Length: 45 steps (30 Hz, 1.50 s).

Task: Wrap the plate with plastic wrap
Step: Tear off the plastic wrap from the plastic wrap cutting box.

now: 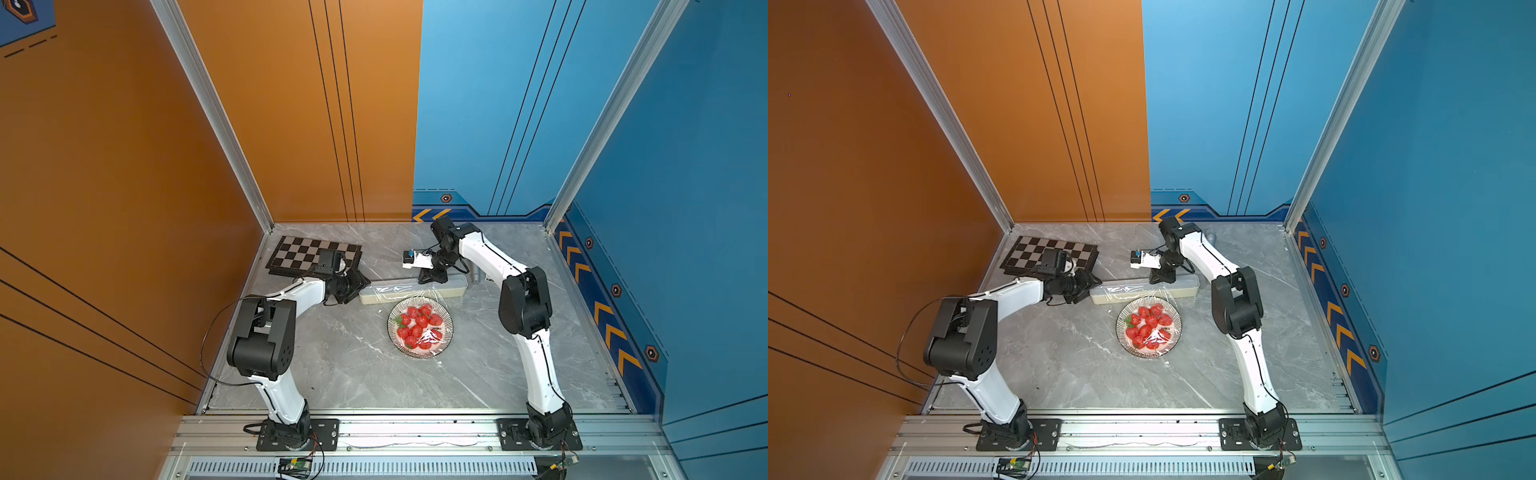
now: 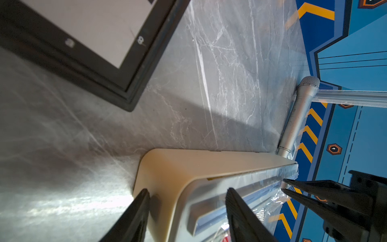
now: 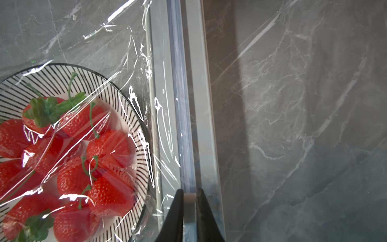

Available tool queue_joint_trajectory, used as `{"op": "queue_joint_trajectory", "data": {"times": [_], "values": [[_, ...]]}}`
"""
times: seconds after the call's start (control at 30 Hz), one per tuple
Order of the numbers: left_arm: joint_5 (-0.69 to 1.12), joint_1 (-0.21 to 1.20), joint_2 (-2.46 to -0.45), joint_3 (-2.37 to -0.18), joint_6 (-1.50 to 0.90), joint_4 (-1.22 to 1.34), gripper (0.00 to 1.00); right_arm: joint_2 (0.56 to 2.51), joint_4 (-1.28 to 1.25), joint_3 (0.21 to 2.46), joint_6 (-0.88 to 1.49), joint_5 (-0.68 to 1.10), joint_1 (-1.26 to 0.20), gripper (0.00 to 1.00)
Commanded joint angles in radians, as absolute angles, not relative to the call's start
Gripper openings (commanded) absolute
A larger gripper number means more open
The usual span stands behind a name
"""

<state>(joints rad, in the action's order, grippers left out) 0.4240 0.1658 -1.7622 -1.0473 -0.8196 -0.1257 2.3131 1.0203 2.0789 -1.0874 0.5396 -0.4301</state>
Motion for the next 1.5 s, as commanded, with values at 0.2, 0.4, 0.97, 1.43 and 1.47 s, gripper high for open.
{"op": "queue_joint_trajectory", "data": {"times": [0.2, 0.4, 0.97, 1.43, 1.47], "values": [[0.475, 0.195, -1.775, -1.095, -0.831, -0.097, 0.52, 2.366, 0.944, 2.128, -1.051, 0.630, -0.491, 0.14], [0.477, 0.201, -1.777, -1.096, -0.838, -0.086, 0.51, 2.404, 0.912, 2.181, -1.003, 0.635, -0.520, 0.14], [0.478, 0.191, -1.750, -1.089, -0.833, -0.074, 0.53, 2.443, 0.814, 2.221, -0.934, 0.643, -0.573, 0.14], [0.463, 0.104, -1.649, -1.037, -0.784, -0.133, 0.55, 2.407, 0.814, 2.178, -0.945, 0.650, -0.560, 0.14], [0.467, 0.099, -1.649, -1.037, -0.782, -0.136, 0.52, 2.410, 0.813, 2.179, -0.945, 0.650, -0.563, 0.14]]}}
